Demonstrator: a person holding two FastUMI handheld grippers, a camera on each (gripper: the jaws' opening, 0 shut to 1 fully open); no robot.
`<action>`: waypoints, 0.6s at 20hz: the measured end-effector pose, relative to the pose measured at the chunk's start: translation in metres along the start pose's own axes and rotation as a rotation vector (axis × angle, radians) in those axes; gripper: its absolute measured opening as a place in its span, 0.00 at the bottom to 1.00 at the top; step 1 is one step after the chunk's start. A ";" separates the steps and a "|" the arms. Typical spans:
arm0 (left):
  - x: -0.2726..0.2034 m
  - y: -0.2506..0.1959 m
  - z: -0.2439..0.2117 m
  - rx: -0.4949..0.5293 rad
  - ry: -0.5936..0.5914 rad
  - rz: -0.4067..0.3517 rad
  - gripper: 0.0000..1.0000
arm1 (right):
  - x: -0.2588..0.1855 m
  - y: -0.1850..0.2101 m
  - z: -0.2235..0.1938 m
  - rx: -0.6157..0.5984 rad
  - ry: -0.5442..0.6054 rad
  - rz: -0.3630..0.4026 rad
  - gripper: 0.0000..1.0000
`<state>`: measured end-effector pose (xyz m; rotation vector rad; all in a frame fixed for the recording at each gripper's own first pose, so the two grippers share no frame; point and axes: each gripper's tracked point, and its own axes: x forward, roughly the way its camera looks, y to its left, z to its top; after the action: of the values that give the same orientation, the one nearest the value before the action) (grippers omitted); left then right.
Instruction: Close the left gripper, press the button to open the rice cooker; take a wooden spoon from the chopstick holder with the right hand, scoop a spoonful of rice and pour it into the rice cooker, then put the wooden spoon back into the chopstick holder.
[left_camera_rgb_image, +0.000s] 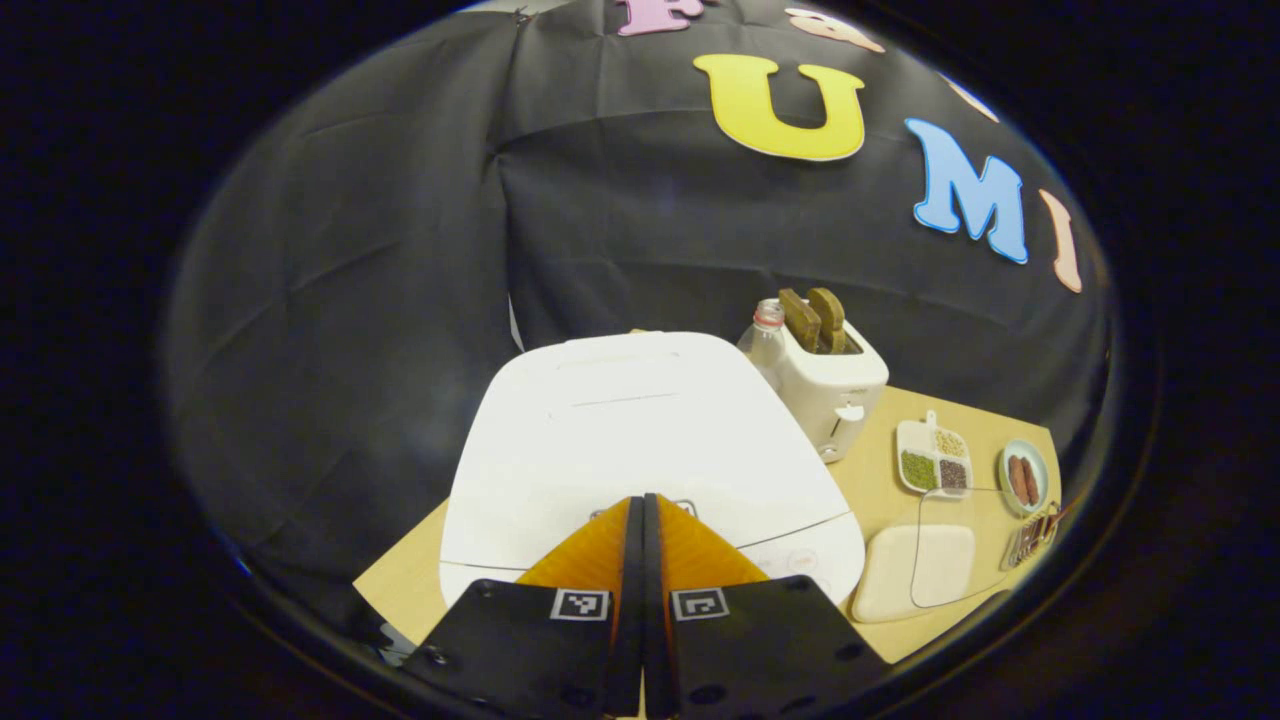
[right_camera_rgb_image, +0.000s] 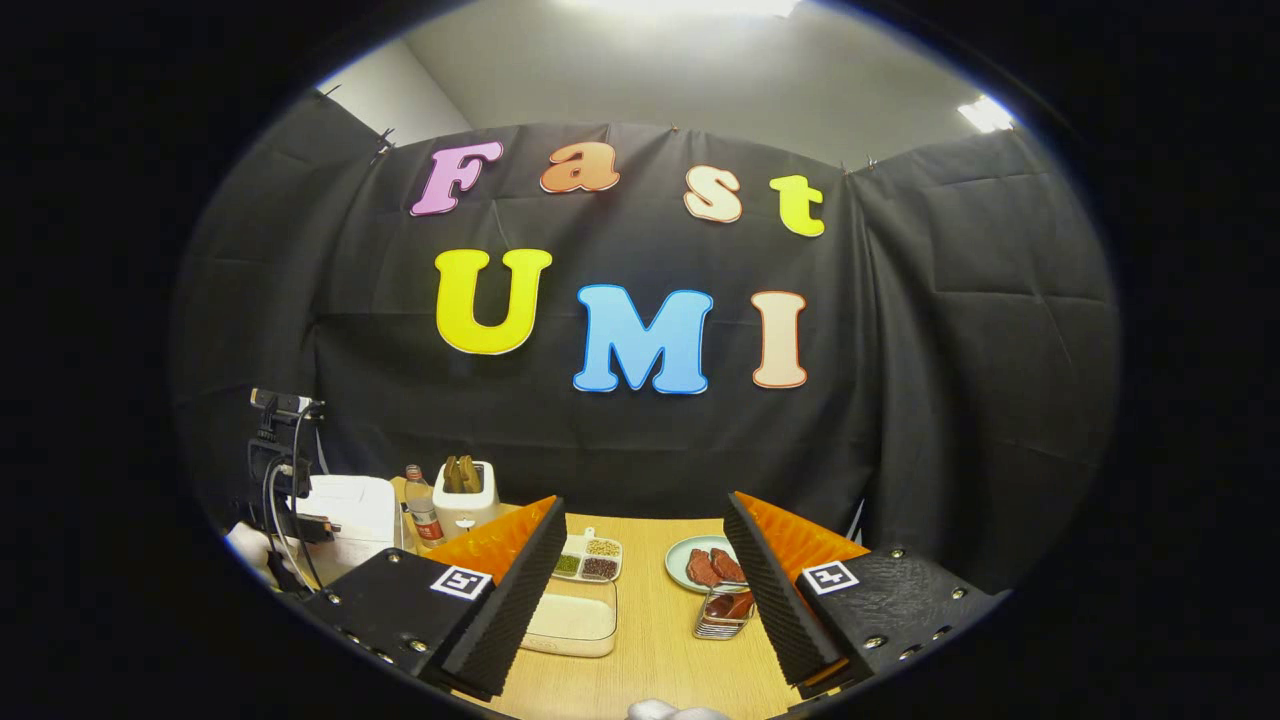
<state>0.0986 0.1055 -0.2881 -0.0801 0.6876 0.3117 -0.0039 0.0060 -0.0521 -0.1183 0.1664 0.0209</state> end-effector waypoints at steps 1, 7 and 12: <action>-0.004 0.003 0.011 0.003 -0.051 0.014 0.09 | 0.000 -0.002 -0.002 -0.008 0.002 -0.004 0.97; -0.120 -0.005 0.148 0.025 -0.633 -0.003 0.10 | -0.005 -0.012 -0.009 0.021 -0.019 -0.035 0.97; -0.183 -0.008 0.145 0.008 -0.657 -0.080 0.24 | -0.006 -0.022 -0.017 0.046 -0.008 -0.059 0.97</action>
<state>0.0565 0.0761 -0.0601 0.0050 0.0337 0.2382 -0.0120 -0.0180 -0.0649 -0.0768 0.1553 -0.0414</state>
